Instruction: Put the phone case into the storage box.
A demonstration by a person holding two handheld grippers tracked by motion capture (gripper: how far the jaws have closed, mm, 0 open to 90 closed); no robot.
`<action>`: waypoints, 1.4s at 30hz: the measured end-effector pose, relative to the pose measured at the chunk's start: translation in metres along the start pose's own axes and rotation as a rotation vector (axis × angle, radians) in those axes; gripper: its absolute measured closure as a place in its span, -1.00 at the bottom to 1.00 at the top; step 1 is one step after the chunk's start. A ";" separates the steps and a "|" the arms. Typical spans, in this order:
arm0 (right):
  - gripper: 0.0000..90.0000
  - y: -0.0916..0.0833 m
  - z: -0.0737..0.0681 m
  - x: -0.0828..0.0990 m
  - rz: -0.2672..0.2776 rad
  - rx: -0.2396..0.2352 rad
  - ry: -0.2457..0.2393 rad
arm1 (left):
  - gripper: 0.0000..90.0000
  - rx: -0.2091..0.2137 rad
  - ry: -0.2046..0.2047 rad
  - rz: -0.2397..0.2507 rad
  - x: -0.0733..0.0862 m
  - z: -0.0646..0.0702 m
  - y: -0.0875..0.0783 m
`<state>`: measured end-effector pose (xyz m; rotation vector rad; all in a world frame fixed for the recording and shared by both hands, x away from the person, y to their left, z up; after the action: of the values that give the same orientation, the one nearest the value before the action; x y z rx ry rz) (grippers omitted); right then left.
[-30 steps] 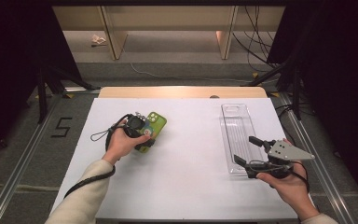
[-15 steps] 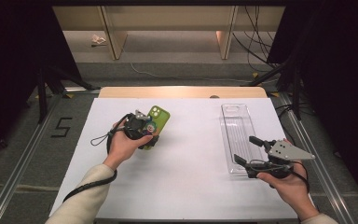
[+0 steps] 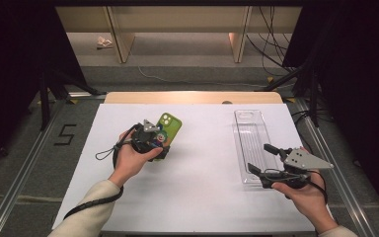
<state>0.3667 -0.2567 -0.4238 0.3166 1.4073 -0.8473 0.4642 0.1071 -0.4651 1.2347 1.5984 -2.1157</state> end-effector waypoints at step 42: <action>-0.64 0.009 -0.007 -0.010 0.018 -0.018 0.003 | -0.64 0.060 0.068 0.146 0.009 0.032 -0.040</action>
<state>0.3683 -0.2421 -0.4184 0.3164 1.4125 -0.8190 0.4184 0.0975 -0.4419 1.4109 1.4329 -2.0658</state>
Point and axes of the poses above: each handheld gripper's, and its own axes: y roughly forward along the jaws, x roughly out of its underside, z roughly to its right, the point moved 5 cm from there along y, roughly forward along the jaws, and after that the axes turned 8 degrees about -y, right-handed, at the moved point
